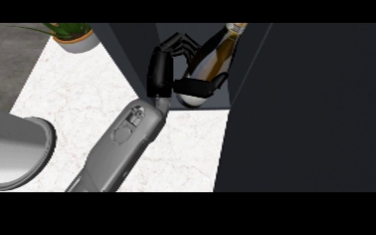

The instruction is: Pick up the wine, place it into the cabinet and close the cabinet

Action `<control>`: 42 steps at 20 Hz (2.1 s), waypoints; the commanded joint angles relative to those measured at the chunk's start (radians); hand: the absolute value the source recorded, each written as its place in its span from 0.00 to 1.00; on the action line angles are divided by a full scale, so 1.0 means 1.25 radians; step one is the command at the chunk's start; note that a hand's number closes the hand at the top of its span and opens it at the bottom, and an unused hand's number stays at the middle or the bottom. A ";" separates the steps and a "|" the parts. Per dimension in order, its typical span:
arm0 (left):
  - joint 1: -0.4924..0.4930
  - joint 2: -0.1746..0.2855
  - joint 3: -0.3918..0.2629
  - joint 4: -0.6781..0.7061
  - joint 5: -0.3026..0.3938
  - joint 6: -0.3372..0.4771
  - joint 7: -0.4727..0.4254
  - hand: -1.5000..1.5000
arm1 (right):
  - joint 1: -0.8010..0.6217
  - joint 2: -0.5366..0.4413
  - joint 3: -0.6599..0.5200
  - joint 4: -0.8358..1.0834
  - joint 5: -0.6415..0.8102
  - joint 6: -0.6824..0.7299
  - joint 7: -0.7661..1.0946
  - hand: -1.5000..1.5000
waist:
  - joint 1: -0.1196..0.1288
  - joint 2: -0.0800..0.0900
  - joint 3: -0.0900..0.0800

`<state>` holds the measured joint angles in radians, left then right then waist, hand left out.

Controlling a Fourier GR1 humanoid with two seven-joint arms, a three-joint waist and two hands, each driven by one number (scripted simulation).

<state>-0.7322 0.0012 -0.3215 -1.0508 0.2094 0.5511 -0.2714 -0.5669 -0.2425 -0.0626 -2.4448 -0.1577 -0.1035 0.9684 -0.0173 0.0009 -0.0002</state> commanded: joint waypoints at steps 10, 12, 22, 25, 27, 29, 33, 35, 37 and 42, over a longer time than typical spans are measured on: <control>-0.011 -0.001 -0.060 0.177 0.111 0.009 -0.125 1.00 | 0.017 -0.029 -0.075 -0.087 -0.124 0.015 0.061 0.00 | -0.007 -0.001 0.000; 0.001 0.003 -0.039 0.213 0.073 -0.015 -0.146 1.00 | 0.033 0.029 0.044 -0.062 -0.006 -0.019 0.026 0.00 | 0.006 -0.001 0.000; -0.080 -0.001 -0.073 0.406 0.205 0.036 -0.302 1.00 | 0.027 0.025 0.028 -0.030 -0.039 0.015 -0.015 0.00 | -0.019 0.006 -0.001; -0.126 -0.001 0.002 0.468 0.221 -0.011 -0.328 1.00 | 0.010 0.029 0.033 -0.025 -0.034 0.002 0.002 0.00 | -0.016 0.006 -0.001; -0.135 -0.001 0.006 0.487 0.234 -0.027 -0.345 1.00 | 0.008 0.024 0.022 0.010 -0.045 0.025 -0.031 0.00 | -0.013 0.007 -0.001; -0.143 -0.001 0.004 0.471 0.270 -0.015 -0.330 1.00 | 0.038 0.020 0.000 -0.057 -0.070 0.017 0.010 0.00 | -0.020 0.004 0.000; -0.187 -0.001 0.057 0.552 0.296 -0.061 -0.348 1.00 | 0.027 0.030 0.002 -0.037 -0.072 0.020 -0.012 0.00 | -0.027 0.009 0.000; -0.201 -0.001 0.042 0.578 0.306 -0.025 -0.349 1.00 | -0.062 0.010 0.001 0.014 -0.061 0.004 0.027 0.00 | -0.033 0.009 -0.001; -0.187 -0.001 0.065 0.606 0.315 -0.083 -0.378 1.00 | -0.004 0.039 0.017 -0.001 -0.048 0.011 -0.021 0.00 | -0.030 0.011 -0.001; -0.268 -0.001 0.109 0.679 0.294 -0.061 -0.390 1.00 | -0.014 0.018 -0.004 -0.028 -0.074 0.022 0.015 0.00 | -0.041 0.014 -0.001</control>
<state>-1.0003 0.0071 -0.2098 -0.2640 0.5751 0.4579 -0.7447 -0.5771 -0.2123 -0.0585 -2.4134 -0.1832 -0.0741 0.9420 -0.0514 0.0112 0.0007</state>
